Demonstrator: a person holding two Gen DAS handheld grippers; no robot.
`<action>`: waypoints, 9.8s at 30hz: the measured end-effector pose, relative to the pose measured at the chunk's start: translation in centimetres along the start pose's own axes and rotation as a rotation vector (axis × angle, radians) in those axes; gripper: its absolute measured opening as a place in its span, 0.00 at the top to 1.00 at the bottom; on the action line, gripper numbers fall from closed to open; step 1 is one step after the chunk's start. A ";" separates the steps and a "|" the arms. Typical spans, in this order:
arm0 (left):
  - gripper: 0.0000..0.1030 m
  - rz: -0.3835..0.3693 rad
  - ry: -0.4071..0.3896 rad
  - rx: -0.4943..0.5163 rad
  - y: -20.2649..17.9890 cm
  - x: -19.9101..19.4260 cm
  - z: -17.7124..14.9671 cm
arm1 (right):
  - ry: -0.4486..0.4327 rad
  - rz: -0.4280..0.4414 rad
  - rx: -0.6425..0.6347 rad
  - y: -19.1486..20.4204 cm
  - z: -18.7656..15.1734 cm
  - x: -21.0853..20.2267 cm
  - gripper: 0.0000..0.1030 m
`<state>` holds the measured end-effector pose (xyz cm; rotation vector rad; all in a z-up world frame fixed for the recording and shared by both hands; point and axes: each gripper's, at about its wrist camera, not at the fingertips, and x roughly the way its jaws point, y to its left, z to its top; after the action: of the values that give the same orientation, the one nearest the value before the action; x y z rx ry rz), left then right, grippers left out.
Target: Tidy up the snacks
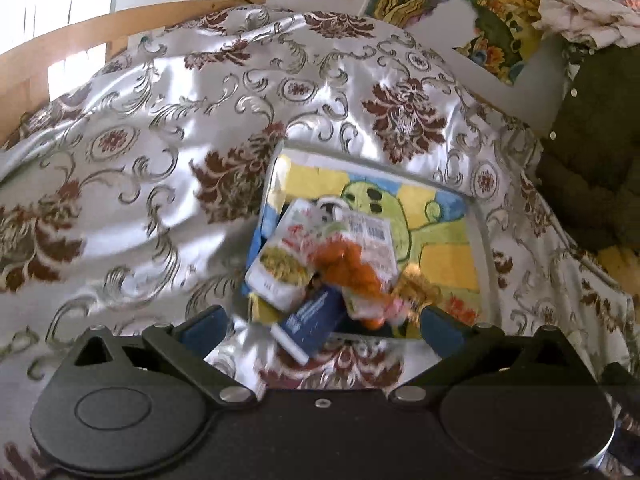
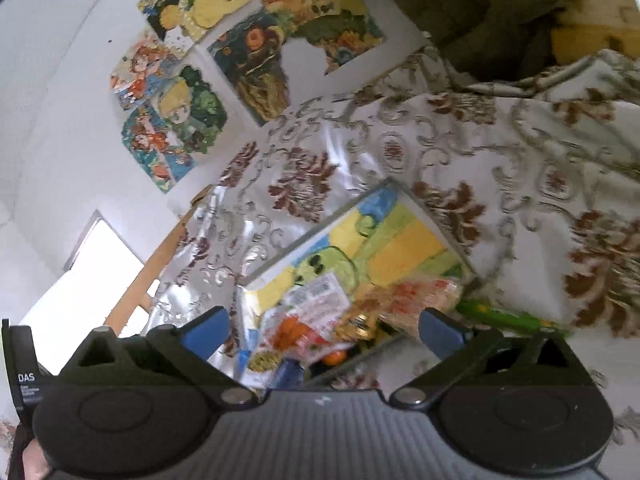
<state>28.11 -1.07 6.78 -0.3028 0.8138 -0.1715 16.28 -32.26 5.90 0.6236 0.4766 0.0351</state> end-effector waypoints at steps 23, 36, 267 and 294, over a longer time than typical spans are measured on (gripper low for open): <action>0.01 -0.065 -0.031 0.363 -3.0 0.2 -10.8 | 0.101 -0.180 0.033 -7.4 -2.4 -2.1 0.00; 0.01 -0.104 0.005 0.475 -6.0 3.6 -13.0 | 0.158 -0.194 -0.010 -7.6 -2.5 0.7 0.00; 0.01 0.119 -0.292 0.337 3.0 -10.4 -12.7 | -0.015 -0.296 -0.359 4.9 -11.6 -5.7 0.00; 0.01 0.122 -0.241 0.315 3.4 -9.2 -12.6 | 0.022 -0.291 -0.377 4.9 -12.1 -4.8 0.00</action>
<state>12.68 2.07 3.84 0.0237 0.5538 -0.1433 7.20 -22.41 2.13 0.1806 0.5608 -0.1416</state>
